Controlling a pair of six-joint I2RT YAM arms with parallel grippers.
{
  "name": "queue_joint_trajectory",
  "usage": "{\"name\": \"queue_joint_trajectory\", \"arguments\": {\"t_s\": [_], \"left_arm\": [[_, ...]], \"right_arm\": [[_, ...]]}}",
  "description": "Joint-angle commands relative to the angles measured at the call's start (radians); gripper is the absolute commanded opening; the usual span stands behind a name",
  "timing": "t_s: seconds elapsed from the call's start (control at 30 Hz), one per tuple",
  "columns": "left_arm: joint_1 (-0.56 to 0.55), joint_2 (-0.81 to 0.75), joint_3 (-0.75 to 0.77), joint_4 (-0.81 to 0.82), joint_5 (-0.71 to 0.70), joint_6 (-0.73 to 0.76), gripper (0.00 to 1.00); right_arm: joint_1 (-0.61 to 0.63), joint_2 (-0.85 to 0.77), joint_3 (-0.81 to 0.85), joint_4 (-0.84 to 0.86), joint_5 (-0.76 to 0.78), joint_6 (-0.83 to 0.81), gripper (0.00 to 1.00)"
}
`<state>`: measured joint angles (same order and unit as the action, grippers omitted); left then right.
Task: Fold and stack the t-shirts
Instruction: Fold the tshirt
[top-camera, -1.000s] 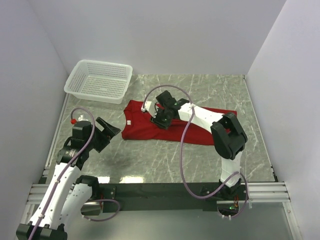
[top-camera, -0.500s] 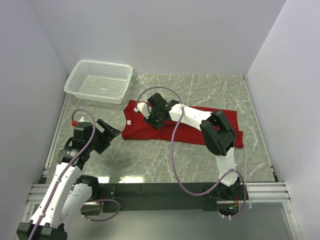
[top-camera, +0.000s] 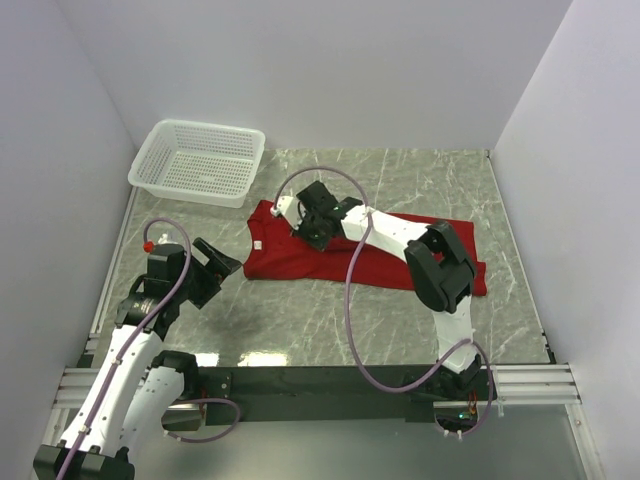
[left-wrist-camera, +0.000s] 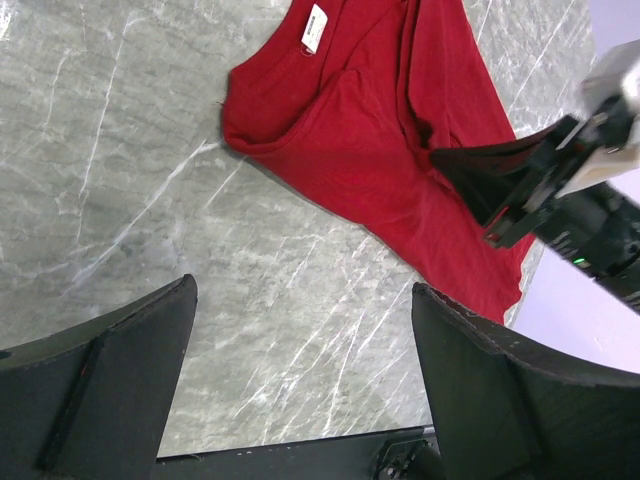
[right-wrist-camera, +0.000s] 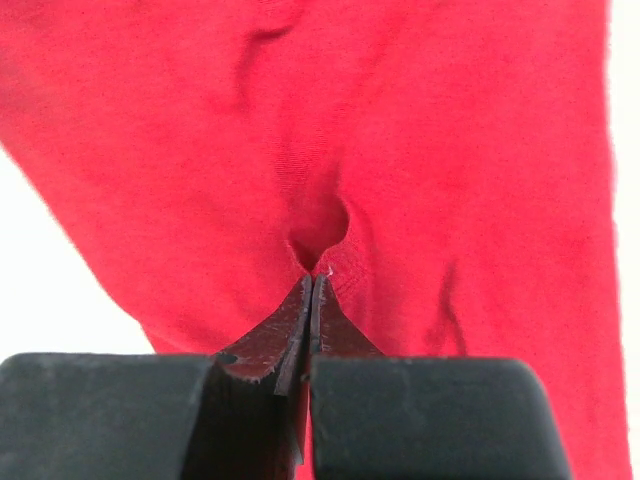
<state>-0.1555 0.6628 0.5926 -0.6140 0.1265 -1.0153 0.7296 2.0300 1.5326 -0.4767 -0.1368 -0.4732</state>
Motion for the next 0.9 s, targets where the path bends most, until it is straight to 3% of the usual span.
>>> {"name": "queue_joint_trajectory", "arguments": {"t_s": [0.0, 0.33, 0.47, 0.5, 0.6, 0.67, 0.8, 0.87], "left_arm": [[0.002, -0.008, -0.005, 0.013, 0.009, -0.002, 0.93], [0.002, 0.018, 0.003, 0.029, 0.025, 0.004, 0.93], [0.002, 0.031, 0.004, 0.037, 0.03, 0.009, 0.92], [0.002, 0.037, 0.004, 0.04, 0.033, 0.009, 0.92], [0.002, 0.049, 0.006, 0.046, 0.035, 0.015, 0.92], [0.004, 0.06, 0.004, 0.063, 0.042, 0.021, 0.92], [0.002, 0.113, 0.006, 0.1, 0.068, 0.038, 0.89], [0.002, 0.141, 0.007, 0.12, 0.087, 0.052, 0.86]], "right_arm": [[-0.041, -0.065, 0.058, 0.059, 0.071, 0.044, 0.0], [-0.13, 0.012, 0.138, 0.11, 0.301, 0.162, 0.0], [-0.148, 0.035, 0.146, 0.093, 0.339, 0.182, 0.17], [-0.154, 0.035, 0.144, 0.093, 0.362, 0.191, 0.27], [-0.171, 0.029, 0.141, 0.089, 0.359, 0.208, 0.47], [-0.182, 0.016, 0.141, 0.078, 0.345, 0.211, 0.55], [-0.203, -0.02, 0.136, 0.047, 0.277, 0.217, 0.57], [-0.222, -0.059, 0.132, -0.006, 0.146, 0.2, 0.57]]}}
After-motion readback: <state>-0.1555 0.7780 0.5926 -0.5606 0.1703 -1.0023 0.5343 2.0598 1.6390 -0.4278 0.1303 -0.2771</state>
